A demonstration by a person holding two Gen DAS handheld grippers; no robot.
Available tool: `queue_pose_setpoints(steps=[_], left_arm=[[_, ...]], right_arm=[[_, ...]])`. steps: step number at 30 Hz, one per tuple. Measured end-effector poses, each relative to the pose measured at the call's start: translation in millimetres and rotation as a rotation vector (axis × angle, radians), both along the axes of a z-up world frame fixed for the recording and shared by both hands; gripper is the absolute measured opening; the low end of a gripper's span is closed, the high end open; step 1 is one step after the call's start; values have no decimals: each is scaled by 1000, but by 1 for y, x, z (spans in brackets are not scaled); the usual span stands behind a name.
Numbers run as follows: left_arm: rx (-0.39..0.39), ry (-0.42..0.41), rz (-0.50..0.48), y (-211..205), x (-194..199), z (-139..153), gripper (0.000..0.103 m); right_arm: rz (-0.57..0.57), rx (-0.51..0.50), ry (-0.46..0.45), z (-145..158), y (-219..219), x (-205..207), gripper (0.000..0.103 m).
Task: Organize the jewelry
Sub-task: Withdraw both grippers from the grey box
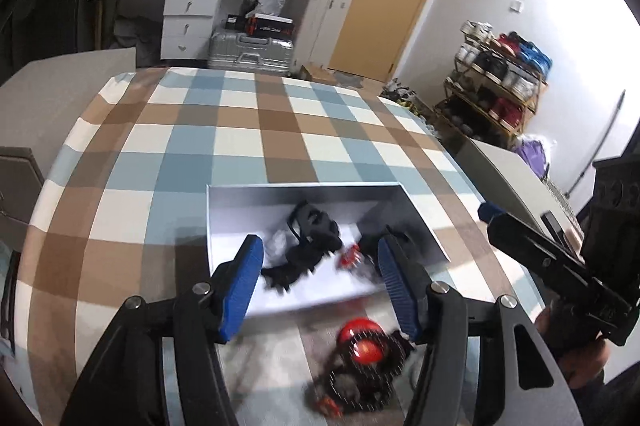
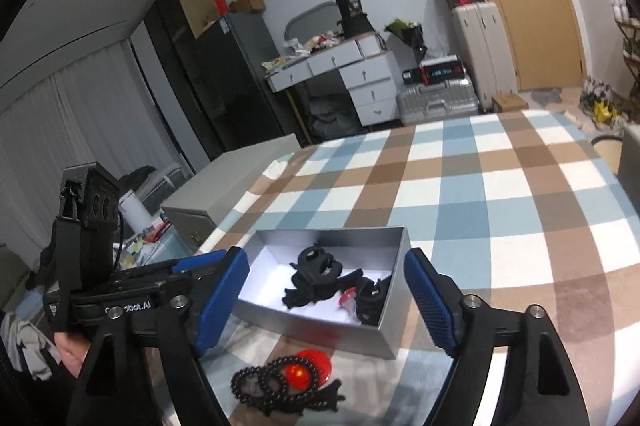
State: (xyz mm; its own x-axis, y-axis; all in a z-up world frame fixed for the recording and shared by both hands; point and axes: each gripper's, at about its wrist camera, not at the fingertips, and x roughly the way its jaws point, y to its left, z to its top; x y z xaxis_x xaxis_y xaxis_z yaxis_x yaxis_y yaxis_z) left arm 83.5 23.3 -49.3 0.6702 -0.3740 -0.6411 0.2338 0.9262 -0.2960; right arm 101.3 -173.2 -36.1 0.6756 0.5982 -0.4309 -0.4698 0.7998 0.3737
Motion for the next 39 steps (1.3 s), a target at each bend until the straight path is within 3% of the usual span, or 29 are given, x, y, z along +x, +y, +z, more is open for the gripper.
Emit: queue_pose_setpoints(steps=[4,6,10,13,15,17,22,31,36,39], left_arm=[[40,-25,12,-6,-15,7,55],[57,-38,21,-8,-20,11,62],[62,-80,41,-9,-34,19,71],[79,-128,56,-9,-49,27,84],[103,-170,82,-9,-58,32,86],[126,-186,111,-9,-64,33,96],[159,-234,159,-2,-80,29,102],[245,-134,163,4,-92,-13,102],[210,-57,190,15,-94,-33,102],[201,-28,184,15,-94,-39,102]], right_arm=[[-23,-15,-47,9,-2,-21,98],[-42,-13,-63,14,-5,-31,100],[-54,-21,-86,23,-9,-48,102],[-42,-36,-111,30,-8,-59,103],[-36,-53,-139,35,-7,-68,103],[-30,-56,-155,40,-6,-75,103],[-32,-72,-187,43,-6,-96,103],[-9,-175,-67,-12,2,-109,103],[18,-249,28,-47,12,-105,103],[6,-293,38,-57,17,-100,103]])
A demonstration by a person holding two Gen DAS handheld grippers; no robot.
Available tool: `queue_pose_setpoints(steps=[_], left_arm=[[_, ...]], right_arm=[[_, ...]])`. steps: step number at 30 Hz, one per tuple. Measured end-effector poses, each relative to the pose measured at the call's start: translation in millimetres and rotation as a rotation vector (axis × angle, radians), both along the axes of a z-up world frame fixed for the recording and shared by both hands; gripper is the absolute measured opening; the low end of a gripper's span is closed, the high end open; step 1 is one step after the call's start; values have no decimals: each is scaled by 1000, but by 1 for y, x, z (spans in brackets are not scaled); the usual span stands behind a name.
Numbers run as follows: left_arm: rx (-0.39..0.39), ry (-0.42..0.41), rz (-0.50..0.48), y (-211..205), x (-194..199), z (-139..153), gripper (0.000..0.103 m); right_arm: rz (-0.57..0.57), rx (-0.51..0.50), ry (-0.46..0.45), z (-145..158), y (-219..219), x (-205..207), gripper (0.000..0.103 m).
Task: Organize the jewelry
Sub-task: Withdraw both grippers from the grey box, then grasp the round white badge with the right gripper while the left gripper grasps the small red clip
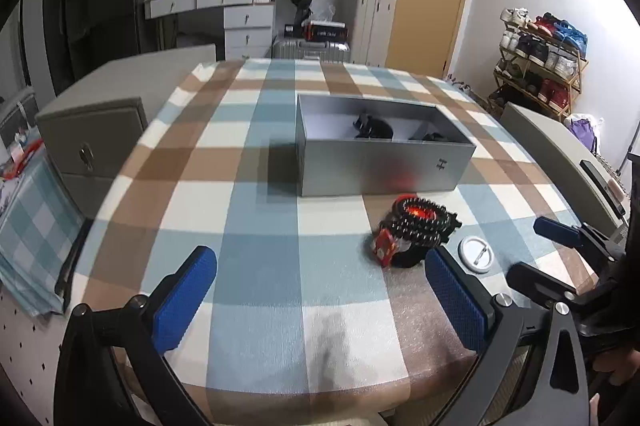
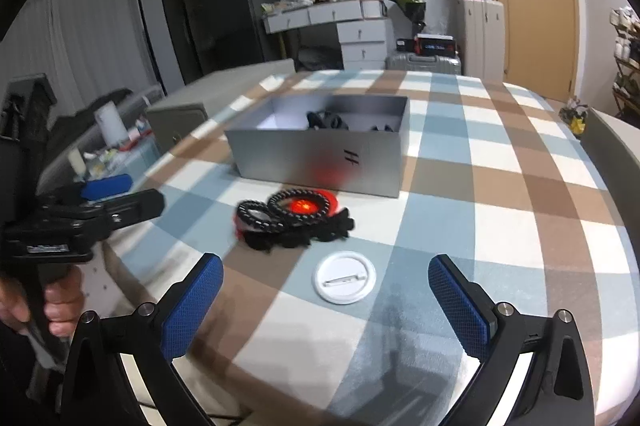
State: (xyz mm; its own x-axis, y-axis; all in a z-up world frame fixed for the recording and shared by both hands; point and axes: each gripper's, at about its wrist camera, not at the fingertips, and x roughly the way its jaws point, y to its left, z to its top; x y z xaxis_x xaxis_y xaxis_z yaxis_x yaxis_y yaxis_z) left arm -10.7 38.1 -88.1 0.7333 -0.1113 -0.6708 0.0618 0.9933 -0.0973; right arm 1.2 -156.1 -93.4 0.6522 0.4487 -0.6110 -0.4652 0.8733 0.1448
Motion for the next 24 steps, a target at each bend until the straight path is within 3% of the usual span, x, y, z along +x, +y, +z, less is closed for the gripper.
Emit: queue_pose_setpoints(steps=[8,12,14,21,24], left_arm=[[25,9,-25,-4,-3,-7,102],[14,32,-26,-1,-1,-10,102],[14,35,-27,-1,-2,-10,102],[24,40,-15,2,3,-10,102],[13,61,-14,4,11,-12,102]], right_arm=[[-14,-23,15,-12,7,7,100],[-23,-84,-9,-15,15,7,97],[-26,-104,-8,-17,18,9,91],[-19,-191,5,-29,29,12,56],[-7,-175,0,-29,29,10,42]])
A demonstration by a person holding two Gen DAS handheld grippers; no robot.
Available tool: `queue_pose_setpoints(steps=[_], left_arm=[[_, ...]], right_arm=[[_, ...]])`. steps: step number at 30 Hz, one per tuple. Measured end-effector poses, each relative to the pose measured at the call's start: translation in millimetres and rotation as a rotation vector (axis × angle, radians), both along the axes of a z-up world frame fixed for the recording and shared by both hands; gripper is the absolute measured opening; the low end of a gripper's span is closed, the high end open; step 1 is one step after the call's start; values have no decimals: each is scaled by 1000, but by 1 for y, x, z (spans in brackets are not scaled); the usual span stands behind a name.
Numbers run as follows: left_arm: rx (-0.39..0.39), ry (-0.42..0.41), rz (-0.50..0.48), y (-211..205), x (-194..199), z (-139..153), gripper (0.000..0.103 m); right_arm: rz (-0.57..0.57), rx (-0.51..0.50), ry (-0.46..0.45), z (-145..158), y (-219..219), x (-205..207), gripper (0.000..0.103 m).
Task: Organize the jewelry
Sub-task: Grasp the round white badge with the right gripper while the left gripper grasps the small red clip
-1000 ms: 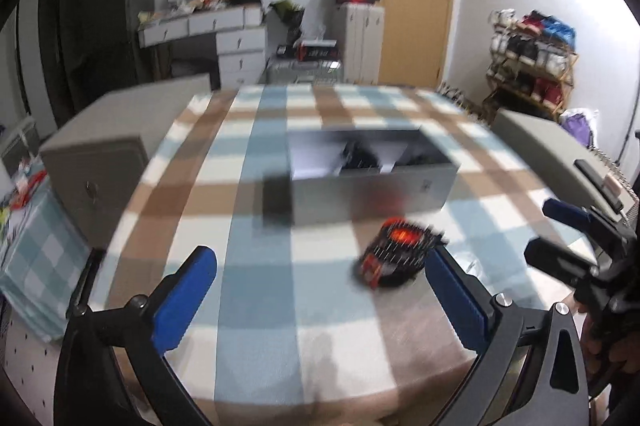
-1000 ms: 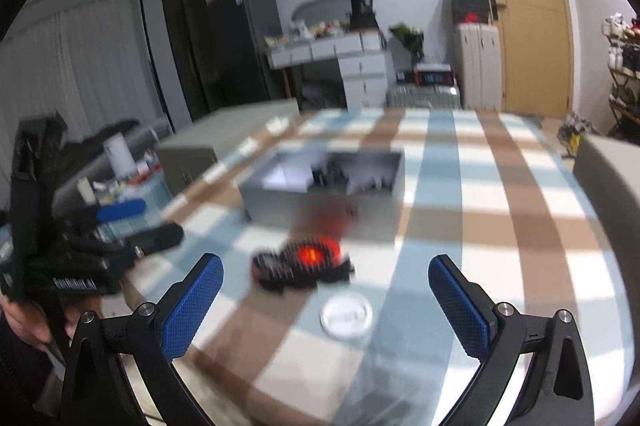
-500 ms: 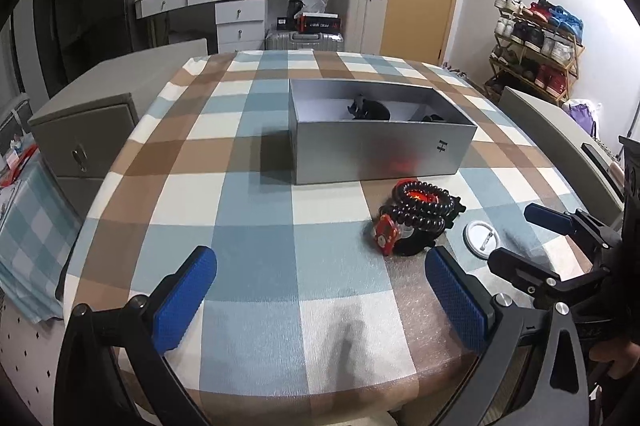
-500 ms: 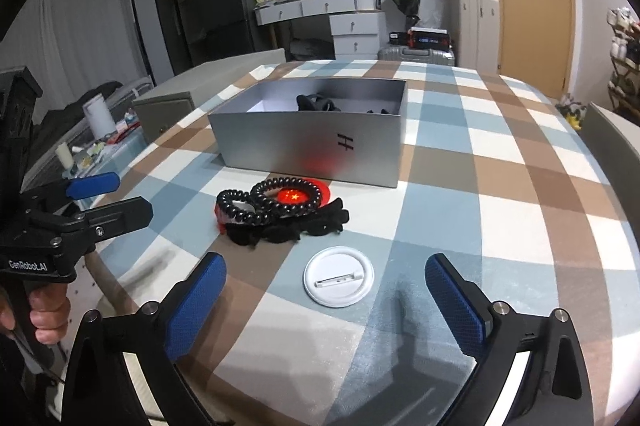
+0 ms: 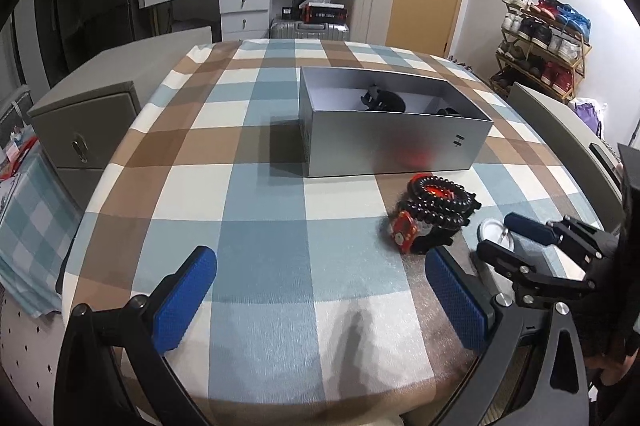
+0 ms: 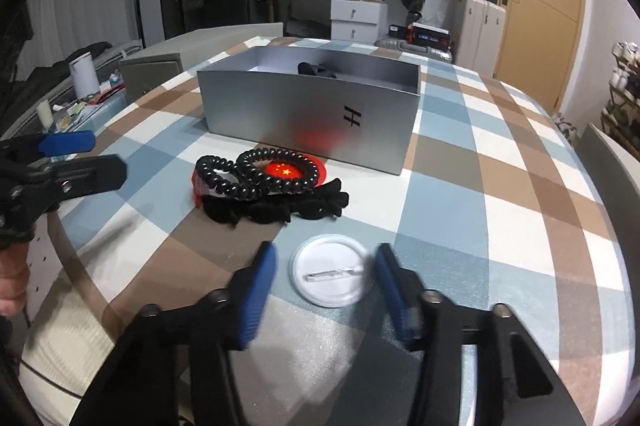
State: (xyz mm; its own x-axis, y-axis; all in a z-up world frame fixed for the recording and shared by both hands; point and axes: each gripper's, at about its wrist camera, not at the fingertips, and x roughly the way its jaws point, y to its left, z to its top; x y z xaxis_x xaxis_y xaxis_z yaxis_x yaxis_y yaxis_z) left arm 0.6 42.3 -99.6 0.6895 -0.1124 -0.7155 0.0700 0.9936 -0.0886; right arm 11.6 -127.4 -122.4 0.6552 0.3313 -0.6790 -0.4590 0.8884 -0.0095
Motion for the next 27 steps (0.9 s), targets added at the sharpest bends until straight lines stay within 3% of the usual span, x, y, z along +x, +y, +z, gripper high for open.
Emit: queue_pose_setpoints(steps=[14,19,24,27], left_arm=[[-35,69,-66,-10,21,-11,102],[-1,81,-89,-21,28,-16,102],[-53,134,-125,-20,36,-20,101],[-64,129,-154,-20,37,-17,82]], right_arm=[[-19,106,-9,8,-17,-2,42],[-3,113,-16,13,-16,-7,42],[-8,121,-25,15,-18,-10,42],[-6,124,-28,16,-19,-11,42]])
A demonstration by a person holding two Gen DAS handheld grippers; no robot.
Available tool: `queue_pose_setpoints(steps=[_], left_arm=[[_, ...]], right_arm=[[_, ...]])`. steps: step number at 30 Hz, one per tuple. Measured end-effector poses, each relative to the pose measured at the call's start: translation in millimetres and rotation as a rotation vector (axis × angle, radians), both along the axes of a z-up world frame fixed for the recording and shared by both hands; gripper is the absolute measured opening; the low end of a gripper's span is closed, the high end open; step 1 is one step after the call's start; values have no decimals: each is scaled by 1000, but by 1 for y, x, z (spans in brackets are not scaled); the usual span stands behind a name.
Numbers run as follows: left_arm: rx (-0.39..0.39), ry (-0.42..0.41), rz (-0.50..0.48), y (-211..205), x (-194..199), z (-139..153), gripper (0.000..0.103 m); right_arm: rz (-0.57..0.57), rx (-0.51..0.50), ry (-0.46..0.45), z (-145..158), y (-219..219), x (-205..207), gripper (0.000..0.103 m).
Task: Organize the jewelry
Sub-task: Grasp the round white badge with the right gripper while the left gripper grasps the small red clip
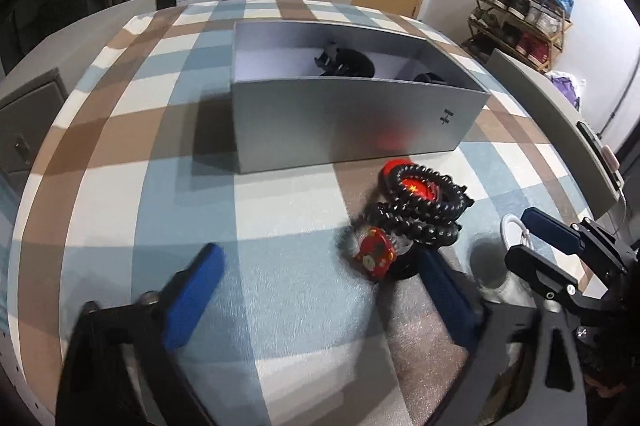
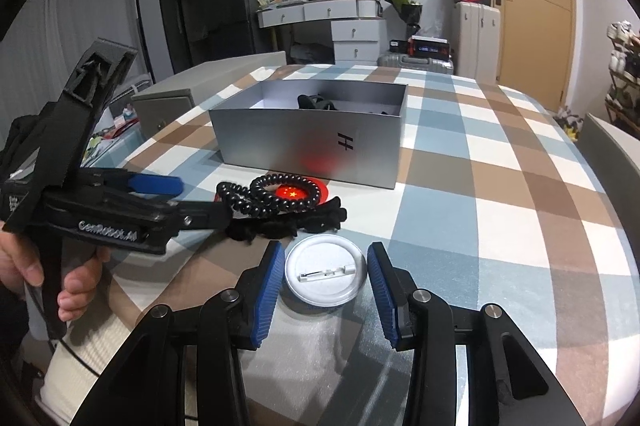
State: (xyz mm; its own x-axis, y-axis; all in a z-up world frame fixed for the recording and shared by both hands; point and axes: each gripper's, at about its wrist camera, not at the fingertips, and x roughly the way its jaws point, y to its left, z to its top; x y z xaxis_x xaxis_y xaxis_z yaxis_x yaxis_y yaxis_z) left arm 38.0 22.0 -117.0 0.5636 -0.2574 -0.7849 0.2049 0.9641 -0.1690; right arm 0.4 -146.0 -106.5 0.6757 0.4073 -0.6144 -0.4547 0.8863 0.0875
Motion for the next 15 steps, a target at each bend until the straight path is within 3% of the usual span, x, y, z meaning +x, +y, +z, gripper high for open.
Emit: queue_pose_setpoints(steps=[1,3,6,9,15], left_arm=[[-11,3,-9,0,1,1,79],[-42,10,-21,1,1,3,61],[-59,21,-45,-1,2,4,51],[-61,27,-83,-8,1,4,32],[-45,29,-128,-19,4,6,14]], right_arm=[[2,0,-1,0,0,0,42],[5,-3,-5,1,1,-1,42],[1,-5,-9,2,1,-1,42],[-1,-5,-9,2,0,-1,42],[-8,2,-11,8,-1,-3,42]])
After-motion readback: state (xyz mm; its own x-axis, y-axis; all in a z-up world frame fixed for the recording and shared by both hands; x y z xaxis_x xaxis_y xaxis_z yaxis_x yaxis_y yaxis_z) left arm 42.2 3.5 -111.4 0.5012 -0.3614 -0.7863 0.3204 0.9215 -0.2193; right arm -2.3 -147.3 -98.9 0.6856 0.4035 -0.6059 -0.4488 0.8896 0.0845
